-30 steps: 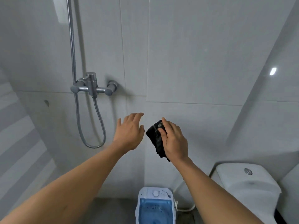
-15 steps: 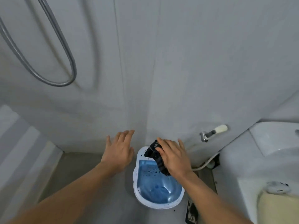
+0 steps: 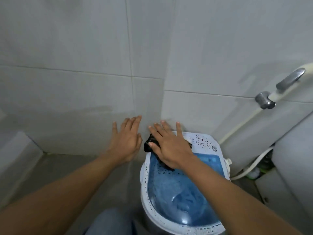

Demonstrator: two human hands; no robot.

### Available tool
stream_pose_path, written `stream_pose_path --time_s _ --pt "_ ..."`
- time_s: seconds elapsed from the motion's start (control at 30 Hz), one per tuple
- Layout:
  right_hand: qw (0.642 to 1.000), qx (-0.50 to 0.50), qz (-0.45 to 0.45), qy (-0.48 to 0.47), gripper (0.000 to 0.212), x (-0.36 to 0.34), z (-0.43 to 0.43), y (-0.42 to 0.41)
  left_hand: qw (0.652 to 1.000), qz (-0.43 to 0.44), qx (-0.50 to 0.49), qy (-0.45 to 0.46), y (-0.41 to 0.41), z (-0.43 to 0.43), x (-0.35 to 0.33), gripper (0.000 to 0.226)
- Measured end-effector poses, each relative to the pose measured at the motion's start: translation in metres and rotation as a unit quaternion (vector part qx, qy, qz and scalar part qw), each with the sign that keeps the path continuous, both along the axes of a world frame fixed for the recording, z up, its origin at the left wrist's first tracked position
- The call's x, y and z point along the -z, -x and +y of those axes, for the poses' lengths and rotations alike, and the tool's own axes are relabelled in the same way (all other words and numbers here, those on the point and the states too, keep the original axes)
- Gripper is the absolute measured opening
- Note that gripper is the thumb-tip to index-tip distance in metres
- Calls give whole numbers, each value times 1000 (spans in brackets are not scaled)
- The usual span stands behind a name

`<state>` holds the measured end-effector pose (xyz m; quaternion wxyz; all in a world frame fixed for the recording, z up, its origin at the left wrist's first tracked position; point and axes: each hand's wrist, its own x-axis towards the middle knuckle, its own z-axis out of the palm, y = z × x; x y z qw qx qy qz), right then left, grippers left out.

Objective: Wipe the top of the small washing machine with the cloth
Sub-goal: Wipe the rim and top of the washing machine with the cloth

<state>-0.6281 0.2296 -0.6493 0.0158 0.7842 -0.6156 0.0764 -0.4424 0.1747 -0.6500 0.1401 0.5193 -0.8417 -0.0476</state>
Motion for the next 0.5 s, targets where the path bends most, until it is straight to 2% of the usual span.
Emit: stream_pose_path --time_s 0.13,0.27,0.5 --pt "999 -20 27 2 70 15 2 2 999 19 8 38 -1 -10 19 67" --pt "999 -18 44 -18 71 16 0 2 999 36 5 30 -8 8 30 65" --pt "998 -7 51 -39 68 11 -1 0 998 -33 48 6 -19 49 39 76"
